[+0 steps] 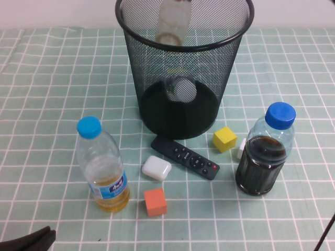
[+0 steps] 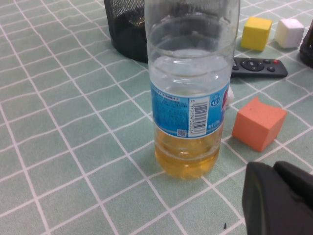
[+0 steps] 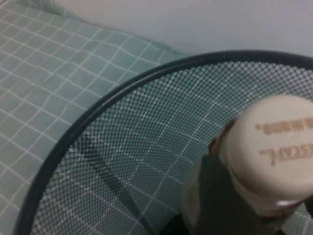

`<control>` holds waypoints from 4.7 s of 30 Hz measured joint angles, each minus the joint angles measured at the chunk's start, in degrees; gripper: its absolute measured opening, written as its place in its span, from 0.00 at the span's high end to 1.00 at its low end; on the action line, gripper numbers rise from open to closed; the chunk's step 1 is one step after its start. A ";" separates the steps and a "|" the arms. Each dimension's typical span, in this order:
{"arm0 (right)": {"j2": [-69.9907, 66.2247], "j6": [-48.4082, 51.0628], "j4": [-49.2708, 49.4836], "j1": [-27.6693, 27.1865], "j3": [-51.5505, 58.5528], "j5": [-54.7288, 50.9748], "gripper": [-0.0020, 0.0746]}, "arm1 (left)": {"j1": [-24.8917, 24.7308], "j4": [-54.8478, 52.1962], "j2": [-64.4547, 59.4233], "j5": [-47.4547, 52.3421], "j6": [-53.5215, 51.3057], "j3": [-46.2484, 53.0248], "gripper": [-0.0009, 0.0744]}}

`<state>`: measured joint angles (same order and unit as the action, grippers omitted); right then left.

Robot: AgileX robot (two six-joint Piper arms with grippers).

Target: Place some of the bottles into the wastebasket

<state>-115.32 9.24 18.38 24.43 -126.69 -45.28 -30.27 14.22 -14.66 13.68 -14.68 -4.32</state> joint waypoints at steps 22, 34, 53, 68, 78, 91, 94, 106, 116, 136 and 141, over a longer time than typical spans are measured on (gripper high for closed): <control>2.68 -1.44 -4.53 0.00 -0.10 -12.62 0.84 | 0.00 0.00 0.00 0.00 0.00 0.00 0.99; 14.86 -10.39 -15.41 0.00 -0.21 -26.87 0.97 | 0.00 0.00 0.00 0.00 0.00 0.00 0.99; 25.25 -13.98 -27.45 -0.36 2.47 -27.74 0.98 | 0.00 0.00 0.09 0.00 0.00 0.00 0.99; 71.85 0.08 -22.31 -12.51 69.97 10.40 0.98 | 0.00 0.00 0.09 0.26 0.00 0.00 0.99; 99.79 1.28 -18.38 -22.57 112.40 36.55 0.98 | 0.00 0.00 0.09 0.28 0.00 0.00 0.99; 115.79 1.63 -16.34 -25.17 128.21 35.63 0.98 | 0.00 0.00 0.09 0.37 0.00 0.00 0.99; 115.79 1.63 -16.34 -25.17 128.25 31.26 0.98 | 0.00 0.00 0.09 0.40 0.00 0.00 0.99; 115.79 1.37 -16.34 -25.17 128.25 24.13 0.98 | 0.00 0.00 0.09 0.40 0.00 0.00 0.99; 115.79 1.28 -16.34 -25.17 128.25 24.04 0.98 | 0.00 0.00 0.09 0.40 0.00 0.00 0.99; 115.79 1.28 -16.34 -25.17 128.15 23.78 0.98 | 9.90 -4.12 5.63 -9.02 4.63 0.10 0.99; 115.79 1.28 -16.34 -25.17 128.15 23.78 0.98 | 17.03 -5.14 13.32 -9.12 6.38 2.54 0.99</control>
<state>0.47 10.52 2.04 -0.74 1.46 -21.49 -13.24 9.09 -1.34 4.56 -8.30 -1.77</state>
